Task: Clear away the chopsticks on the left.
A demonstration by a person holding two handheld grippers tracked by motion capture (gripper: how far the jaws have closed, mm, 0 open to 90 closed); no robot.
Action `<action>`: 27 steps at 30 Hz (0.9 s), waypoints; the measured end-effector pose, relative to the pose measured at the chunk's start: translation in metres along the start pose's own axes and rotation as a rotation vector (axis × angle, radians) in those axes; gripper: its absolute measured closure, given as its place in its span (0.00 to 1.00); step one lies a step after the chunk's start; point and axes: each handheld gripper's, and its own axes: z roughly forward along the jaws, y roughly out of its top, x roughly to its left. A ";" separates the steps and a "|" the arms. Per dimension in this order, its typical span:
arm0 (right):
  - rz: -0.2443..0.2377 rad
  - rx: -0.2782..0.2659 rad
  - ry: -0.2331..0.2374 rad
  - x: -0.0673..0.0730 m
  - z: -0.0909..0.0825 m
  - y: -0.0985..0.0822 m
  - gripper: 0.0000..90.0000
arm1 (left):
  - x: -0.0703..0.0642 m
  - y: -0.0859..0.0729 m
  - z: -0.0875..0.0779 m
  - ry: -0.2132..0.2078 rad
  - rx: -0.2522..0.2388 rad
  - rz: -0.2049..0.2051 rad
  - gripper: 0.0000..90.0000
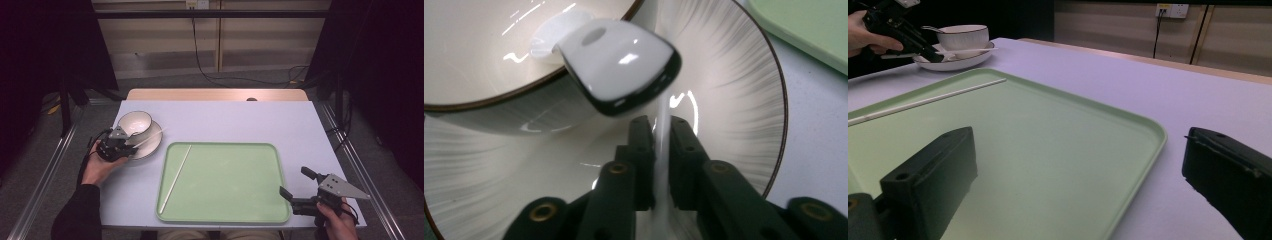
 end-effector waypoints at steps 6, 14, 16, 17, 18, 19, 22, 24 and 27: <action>0.001 -0.002 -0.003 0.000 0.000 0.000 0.01 | -0.001 0.001 0.000 -0.004 0.000 0.006 0.94; 0.000 0.000 0.002 0.000 0.000 0.000 0.01 | -0.003 0.003 -0.005 -0.017 -0.025 -0.016 0.94; -0.004 -0.002 0.001 0.000 0.000 0.000 0.01 | -0.004 0.003 -0.006 -0.025 -0.031 -0.018 0.94; -0.002 -0.002 0.002 0.000 0.000 0.000 0.01 | -0.005 0.003 -0.006 -0.007 -0.035 -0.024 0.94; -0.003 -0.003 -0.001 0.000 0.000 0.000 0.01 | -0.006 0.003 -0.006 -0.011 -0.025 -0.016 0.94; -0.001 -0.002 0.002 0.001 0.000 0.000 0.01 | -0.007 0.003 -0.006 -0.029 -0.031 -0.029 0.94; -0.004 -0.003 -0.003 0.000 -0.001 0.000 0.01 | -0.011 0.005 -0.009 -0.029 -0.052 -0.028 0.94; -0.005 -0.004 -0.003 0.000 -0.001 0.000 0.01 | -0.013 0.007 -0.011 -0.025 -0.080 -0.043 0.94; -0.003 -0.004 -0.001 0.001 -0.001 0.001 0.01 | -0.015 0.007 -0.013 -0.021 -0.071 -0.035 0.94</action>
